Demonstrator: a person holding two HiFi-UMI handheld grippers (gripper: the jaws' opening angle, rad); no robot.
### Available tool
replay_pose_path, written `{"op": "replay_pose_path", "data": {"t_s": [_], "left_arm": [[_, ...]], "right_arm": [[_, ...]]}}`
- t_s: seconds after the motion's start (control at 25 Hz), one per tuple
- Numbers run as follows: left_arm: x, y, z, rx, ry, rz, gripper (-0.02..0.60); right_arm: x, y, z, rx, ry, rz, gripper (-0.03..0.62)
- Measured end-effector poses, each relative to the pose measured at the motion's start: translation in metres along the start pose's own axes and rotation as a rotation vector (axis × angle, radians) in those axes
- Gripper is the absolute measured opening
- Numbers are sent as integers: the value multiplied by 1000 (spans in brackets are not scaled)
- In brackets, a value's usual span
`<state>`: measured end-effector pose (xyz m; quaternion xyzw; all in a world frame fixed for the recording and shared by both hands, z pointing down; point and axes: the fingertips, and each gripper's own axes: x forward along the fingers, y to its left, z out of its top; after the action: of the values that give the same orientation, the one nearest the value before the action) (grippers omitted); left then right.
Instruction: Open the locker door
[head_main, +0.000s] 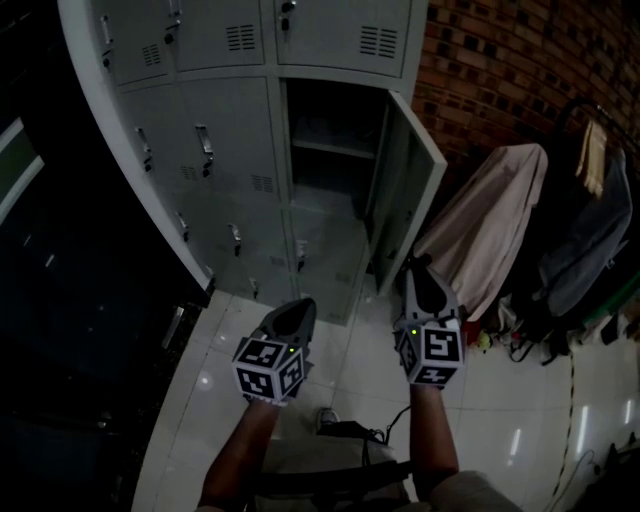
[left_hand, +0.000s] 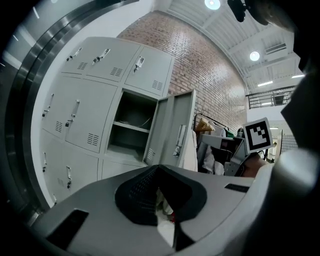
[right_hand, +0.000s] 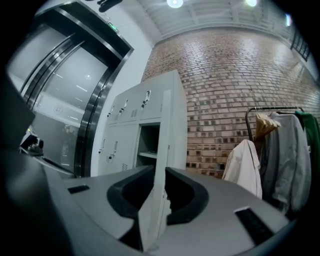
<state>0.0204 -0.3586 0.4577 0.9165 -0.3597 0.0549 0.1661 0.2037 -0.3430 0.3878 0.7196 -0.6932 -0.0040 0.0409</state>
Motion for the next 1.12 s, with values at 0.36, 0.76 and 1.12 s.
{"op": "replay_pose_path", "data": {"t_s": [0.36, 0.76, 1.12], "left_arm": [[-96, 2, -1, -6, -39, -18, -2], [-224, -18, -36, -41, -58, -83, -2], [-273, -80, -77, -67, -52, -164, -2]], "right_arm": [[-58, 93, -14, 65, 68, 131, 2], [-165, 218, -49, 198, 171, 266, 2], [-256, 243, -41, 176, 140, 304, 2]]}}
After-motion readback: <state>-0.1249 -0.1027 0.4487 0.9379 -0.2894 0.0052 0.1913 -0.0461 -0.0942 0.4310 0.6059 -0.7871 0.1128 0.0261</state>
